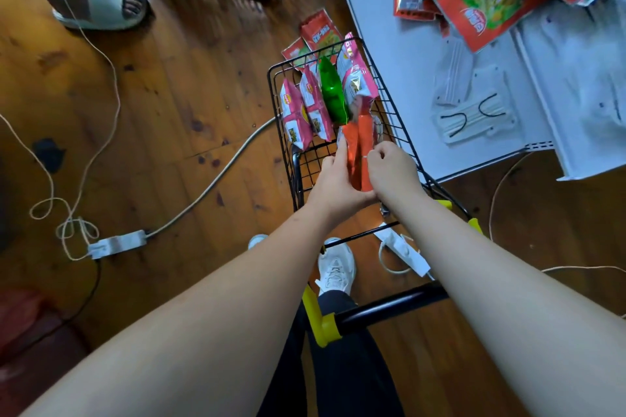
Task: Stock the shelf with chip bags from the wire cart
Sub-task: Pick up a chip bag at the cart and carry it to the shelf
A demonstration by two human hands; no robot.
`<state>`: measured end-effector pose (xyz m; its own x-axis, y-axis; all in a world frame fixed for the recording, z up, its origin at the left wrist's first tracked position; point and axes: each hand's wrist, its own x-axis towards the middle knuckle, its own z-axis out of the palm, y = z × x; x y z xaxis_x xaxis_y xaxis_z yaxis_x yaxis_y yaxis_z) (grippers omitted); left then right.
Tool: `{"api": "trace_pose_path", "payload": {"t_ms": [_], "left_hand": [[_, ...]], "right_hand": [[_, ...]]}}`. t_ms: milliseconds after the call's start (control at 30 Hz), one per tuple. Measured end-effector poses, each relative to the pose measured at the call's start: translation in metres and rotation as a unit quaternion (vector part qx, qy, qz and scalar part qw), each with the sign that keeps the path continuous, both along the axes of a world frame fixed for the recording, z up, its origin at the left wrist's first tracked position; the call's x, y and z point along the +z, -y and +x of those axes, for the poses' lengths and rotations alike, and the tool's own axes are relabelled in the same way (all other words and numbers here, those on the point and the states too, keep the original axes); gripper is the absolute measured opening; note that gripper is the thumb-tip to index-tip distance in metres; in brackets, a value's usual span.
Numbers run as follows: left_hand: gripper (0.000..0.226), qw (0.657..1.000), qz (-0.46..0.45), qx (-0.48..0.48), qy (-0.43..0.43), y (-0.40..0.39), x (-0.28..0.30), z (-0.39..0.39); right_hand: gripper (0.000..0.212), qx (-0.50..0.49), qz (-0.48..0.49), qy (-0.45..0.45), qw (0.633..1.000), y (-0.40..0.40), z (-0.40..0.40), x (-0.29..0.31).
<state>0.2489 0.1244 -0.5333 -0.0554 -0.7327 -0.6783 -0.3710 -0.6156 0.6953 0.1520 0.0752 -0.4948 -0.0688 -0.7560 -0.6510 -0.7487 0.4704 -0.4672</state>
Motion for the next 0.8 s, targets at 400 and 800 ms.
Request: {"api": "trace_pose_path", "payload": {"t_ms": [400,800], "left_hand": [[0.044,0.986,-0.070,0.032,0.145,-0.028,0.112,0.016],[0.023,0.994,-0.094,-0.007,0.048,-0.055,0.348,0.093]], "right_hand": [[0.028,-0.055,0.027,0.099,0.993,-0.030,-0.004,0.101],[0.090,0.025,-0.034,0.055,0.998,-0.088,-0.004,0.330]]}}
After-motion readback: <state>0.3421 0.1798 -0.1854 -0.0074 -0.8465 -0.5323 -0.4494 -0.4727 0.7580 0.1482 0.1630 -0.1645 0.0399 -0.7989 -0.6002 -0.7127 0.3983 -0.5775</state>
